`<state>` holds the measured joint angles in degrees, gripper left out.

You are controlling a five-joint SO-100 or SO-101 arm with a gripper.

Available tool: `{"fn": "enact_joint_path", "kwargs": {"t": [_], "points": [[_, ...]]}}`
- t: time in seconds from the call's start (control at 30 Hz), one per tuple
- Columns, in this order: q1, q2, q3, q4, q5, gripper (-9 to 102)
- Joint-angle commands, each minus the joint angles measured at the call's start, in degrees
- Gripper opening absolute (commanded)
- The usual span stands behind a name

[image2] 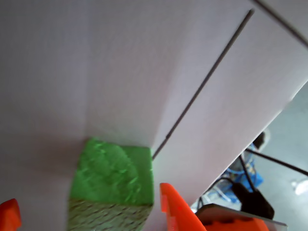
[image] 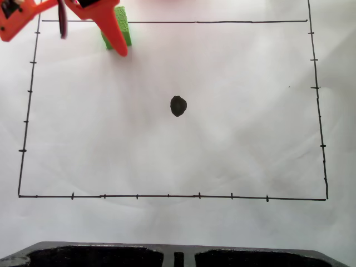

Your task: Grasp the colored block, Place it on the black dot, and then return the arm to the default position.

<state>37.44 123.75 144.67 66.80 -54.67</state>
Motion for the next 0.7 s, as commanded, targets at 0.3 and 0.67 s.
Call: {"fn": "enact_joint_path", "kwargs": {"t": [0.3, 0.67], "points": [[-2.11, 1.58, 2.81, -3.6, 3.78, 26], [-4.22, 3.34, 4.48, -10.9, 10.72, 8]]}}
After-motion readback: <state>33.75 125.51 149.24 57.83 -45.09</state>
